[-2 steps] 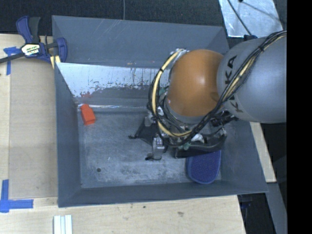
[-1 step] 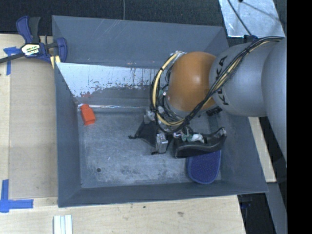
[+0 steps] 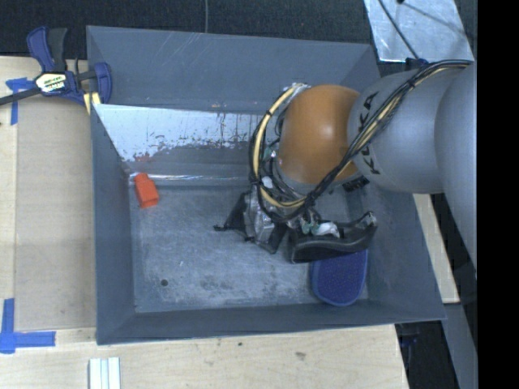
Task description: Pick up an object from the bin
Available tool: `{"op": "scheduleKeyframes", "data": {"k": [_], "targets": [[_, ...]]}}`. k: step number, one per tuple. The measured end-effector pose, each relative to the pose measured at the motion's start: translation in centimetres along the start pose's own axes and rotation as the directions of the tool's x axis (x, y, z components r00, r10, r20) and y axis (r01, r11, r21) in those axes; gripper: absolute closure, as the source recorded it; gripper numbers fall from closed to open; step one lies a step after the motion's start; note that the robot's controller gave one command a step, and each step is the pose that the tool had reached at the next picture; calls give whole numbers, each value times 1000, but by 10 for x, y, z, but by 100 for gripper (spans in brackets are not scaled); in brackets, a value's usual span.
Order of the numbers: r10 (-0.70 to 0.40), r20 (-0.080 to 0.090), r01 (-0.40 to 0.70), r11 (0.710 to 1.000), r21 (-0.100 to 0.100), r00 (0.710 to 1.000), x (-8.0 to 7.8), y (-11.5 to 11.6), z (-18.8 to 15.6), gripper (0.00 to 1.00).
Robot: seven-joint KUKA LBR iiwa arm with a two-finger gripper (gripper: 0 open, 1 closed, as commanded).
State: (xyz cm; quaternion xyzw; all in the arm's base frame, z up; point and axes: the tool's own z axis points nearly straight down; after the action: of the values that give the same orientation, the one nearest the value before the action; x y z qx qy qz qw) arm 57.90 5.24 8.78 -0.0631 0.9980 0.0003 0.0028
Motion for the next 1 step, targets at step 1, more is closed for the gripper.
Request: {"op": "scheduleKeyframes", "data": {"k": [1], "targets": [[0, 0, 0, 1000, 0, 1000, 0, 0, 0, 0]]}}
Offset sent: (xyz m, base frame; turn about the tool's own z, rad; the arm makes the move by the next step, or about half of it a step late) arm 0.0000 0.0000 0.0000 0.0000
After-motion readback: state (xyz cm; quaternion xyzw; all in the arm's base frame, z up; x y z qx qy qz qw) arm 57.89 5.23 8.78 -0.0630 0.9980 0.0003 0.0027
